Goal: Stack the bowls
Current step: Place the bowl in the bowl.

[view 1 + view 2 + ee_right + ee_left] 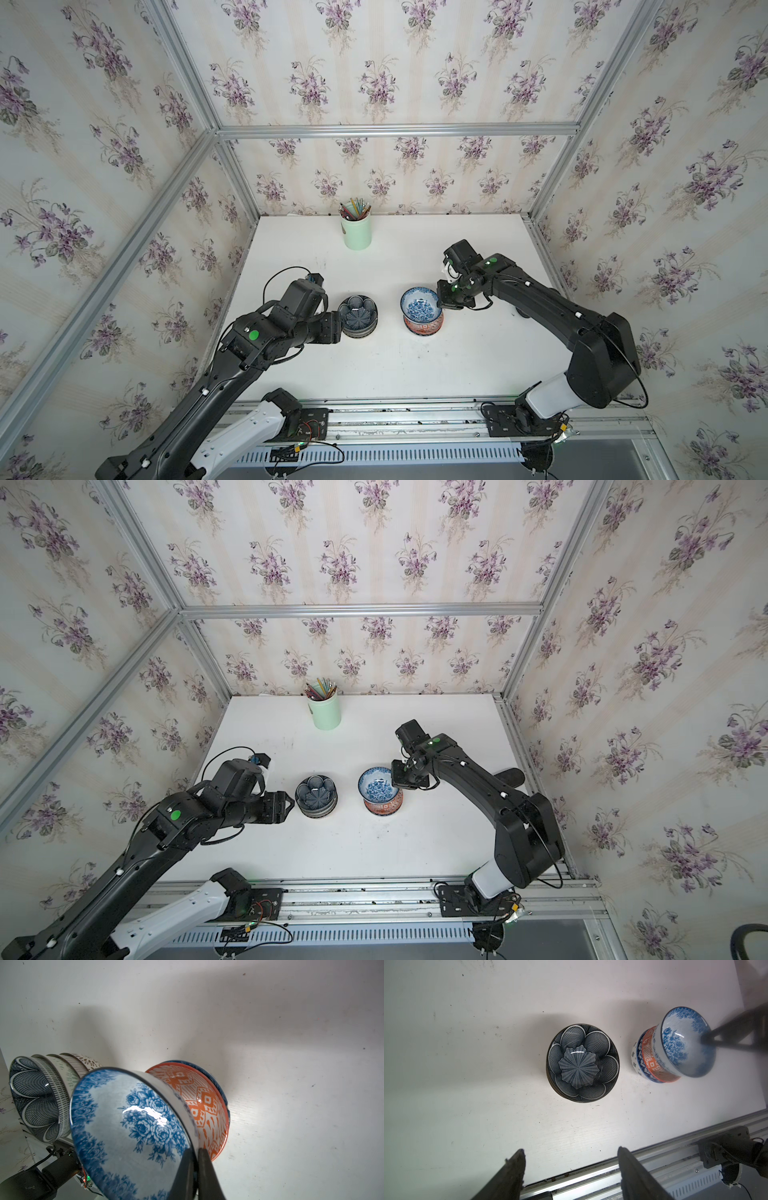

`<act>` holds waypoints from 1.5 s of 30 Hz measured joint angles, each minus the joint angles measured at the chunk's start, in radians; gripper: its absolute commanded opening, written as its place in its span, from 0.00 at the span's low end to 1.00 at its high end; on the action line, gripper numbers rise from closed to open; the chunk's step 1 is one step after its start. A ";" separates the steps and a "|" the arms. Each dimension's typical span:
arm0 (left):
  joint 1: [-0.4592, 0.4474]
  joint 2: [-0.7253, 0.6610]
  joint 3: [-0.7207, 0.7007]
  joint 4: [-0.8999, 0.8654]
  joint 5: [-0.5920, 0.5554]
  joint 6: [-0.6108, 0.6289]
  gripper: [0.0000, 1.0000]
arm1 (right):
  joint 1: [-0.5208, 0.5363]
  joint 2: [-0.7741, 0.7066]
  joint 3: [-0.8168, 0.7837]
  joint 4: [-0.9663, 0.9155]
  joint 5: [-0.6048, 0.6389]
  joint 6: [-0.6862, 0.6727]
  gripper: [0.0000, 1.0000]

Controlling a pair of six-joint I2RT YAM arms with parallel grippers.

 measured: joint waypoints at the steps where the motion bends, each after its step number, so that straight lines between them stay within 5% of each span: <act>1: 0.000 0.000 -0.003 0.000 -0.001 0.000 0.71 | -0.001 0.000 -0.007 0.005 0.000 -0.003 0.00; 45: 0.000 -0.005 -0.030 0.008 -0.003 -0.003 0.70 | -0.045 0.014 -0.130 0.107 -0.031 -0.022 0.00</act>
